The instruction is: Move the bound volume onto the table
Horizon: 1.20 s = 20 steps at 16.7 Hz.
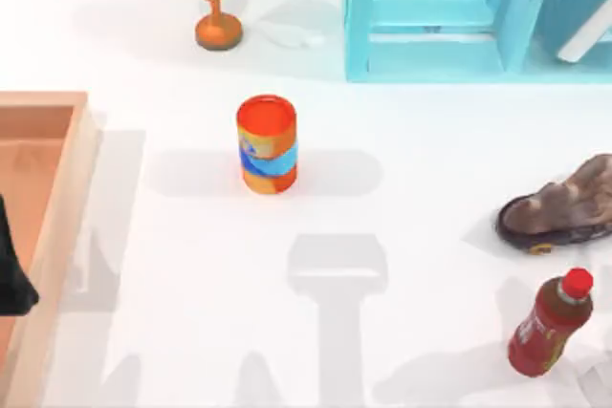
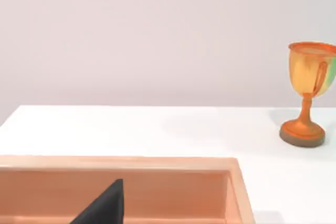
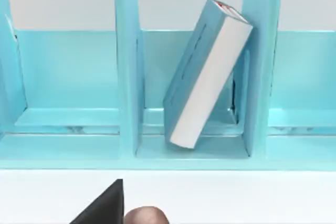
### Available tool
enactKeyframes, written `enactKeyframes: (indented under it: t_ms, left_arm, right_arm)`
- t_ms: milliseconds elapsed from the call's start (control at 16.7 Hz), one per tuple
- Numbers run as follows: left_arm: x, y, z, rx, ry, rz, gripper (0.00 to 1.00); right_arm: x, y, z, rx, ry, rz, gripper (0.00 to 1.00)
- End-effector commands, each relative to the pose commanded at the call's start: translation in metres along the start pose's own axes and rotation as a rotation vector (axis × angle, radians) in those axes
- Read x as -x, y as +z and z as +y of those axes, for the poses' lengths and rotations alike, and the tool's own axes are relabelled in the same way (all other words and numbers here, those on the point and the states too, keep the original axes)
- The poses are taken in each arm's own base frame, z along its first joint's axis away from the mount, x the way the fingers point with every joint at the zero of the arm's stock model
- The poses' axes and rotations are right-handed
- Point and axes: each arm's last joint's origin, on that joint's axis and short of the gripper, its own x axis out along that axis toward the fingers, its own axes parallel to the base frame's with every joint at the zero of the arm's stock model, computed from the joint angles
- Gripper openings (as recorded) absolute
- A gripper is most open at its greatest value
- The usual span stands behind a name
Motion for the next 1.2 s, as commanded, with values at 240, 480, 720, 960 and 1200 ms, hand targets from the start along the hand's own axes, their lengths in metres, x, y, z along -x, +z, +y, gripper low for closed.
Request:
enactKeyframes:
  t_ms: [240, 480, 720, 960, 1200]
  left_arm:
    - [0.0, 0.0, 0.0, 0.0, 0.0, 0.0, 1.0]
    - [0.0, 0.0, 0.0, 0.0, 0.0, 0.0, 1.0]
    - [0.0, 0.0, 0.0, 0.0, 0.0, 0.0, 1.0]
    - [0.0, 0.0, 0.0, 0.0, 0.0, 0.0, 1.0]
    - [0.0, 0.0, 0.0, 0.0, 0.0, 0.0, 1.0]
  right_arm:
    - [-0.001, 0.005, 0.0, -0.004, -0.002, -0.011, 1.0]
    - [-0.012, 0.032, -0.001, -0.031, -0.009, -0.055, 1.0]
    - [-0.047, 0.064, -0.003, -0.081, -0.016, -0.075, 1.0]
    - [-0.112, 0.073, -0.008, -0.151, -0.02, -0.062, 1.0]
    - [-0.187, 0.043, -0.014, -0.233, -0.018, -0.03, 1.0]
